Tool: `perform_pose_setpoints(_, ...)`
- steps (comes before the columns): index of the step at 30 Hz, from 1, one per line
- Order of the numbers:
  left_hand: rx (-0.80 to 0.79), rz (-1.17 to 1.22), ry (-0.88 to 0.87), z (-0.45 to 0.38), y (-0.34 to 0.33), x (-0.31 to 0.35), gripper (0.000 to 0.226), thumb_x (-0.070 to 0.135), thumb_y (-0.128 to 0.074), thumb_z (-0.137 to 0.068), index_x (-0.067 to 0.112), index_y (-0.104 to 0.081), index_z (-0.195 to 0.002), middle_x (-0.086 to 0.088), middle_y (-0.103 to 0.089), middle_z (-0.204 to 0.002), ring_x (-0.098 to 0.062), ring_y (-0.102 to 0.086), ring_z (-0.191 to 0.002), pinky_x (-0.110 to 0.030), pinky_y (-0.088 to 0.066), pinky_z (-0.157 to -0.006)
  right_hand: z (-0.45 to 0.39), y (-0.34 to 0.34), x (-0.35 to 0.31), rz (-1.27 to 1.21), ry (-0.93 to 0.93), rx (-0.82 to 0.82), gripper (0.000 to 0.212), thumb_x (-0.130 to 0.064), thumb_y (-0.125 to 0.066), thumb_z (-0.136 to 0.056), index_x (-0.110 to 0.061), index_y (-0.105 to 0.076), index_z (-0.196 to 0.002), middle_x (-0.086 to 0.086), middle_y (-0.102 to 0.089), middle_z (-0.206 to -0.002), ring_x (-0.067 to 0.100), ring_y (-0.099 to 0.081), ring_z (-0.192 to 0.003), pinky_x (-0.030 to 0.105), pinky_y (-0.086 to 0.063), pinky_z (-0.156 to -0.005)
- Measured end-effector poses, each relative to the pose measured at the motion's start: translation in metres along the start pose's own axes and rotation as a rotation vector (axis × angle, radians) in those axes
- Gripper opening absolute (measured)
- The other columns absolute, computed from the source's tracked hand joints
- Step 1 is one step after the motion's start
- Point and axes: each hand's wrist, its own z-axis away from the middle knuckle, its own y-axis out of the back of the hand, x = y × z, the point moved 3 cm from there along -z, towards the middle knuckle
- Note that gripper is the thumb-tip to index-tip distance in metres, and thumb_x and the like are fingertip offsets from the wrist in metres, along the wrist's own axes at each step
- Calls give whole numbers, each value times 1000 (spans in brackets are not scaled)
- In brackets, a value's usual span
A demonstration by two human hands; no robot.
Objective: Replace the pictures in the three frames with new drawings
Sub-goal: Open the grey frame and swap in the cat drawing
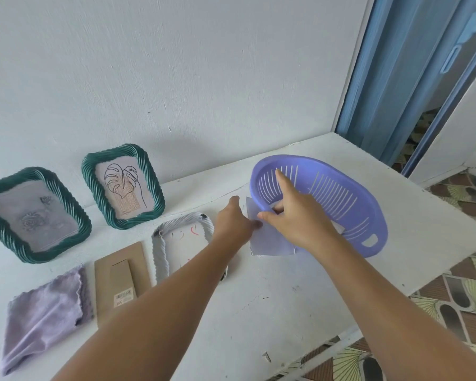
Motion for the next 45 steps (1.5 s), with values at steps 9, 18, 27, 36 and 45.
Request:
perform_pose_setpoints(9,60,-30,-111,6,28,2,61,40,-56,-101,30,-34,-156,7,-71,-107,-17,-60,-105,-36,-49,-94,-1,3,8,-148,-50,27,80,-54,-61,-95,-30,-20,-160,-4,-71,-95,15,-63,-98,32,-47,-84)
perform_pose_setpoints(18,-120,164,-134,22,17,25,91,55,-72,-87,34,-22,-159,3,-75,-98,-9,-69,-65,-15,-47,-57,-34,41,56,108,-56,-46,60,-28,-64,-98,-32,-39,-153,-6,-64,-112,17,-59,-104,33,-45,-88)
perform_pose_setpoints(27,-150,288,-102,29,17,13,86,37,-78,-88,31,-28,-159,-3,-76,-95,-9,-63,-60,-17,-47,-59,-40,29,76,379,-112,-166,88,-37,-79,-83,-36,-29,-156,11,-46,-146,32,-50,-132,45,-47,-101)
perform_pose_setpoints(36,-143,295,-90,33,18,11,88,36,-78,-88,30,-26,-159,-4,-76,-97,-8,-63,-61,-7,-44,-49,-39,30,75,358,-166,-137,99,-26,-84,-79,-29,-22,-155,15,-45,-138,37,-53,-123,46,-50,-94)
perform_pose_setpoints(45,-144,275,-86,33,17,12,91,40,-79,-86,31,-26,-159,2,-77,-94,-7,-65,-63,-21,-47,-62,-43,34,79,315,-105,9,67,-17,-61,-98,-29,-26,-154,-3,-54,-79,26,-59,-83,43,-51,-67)
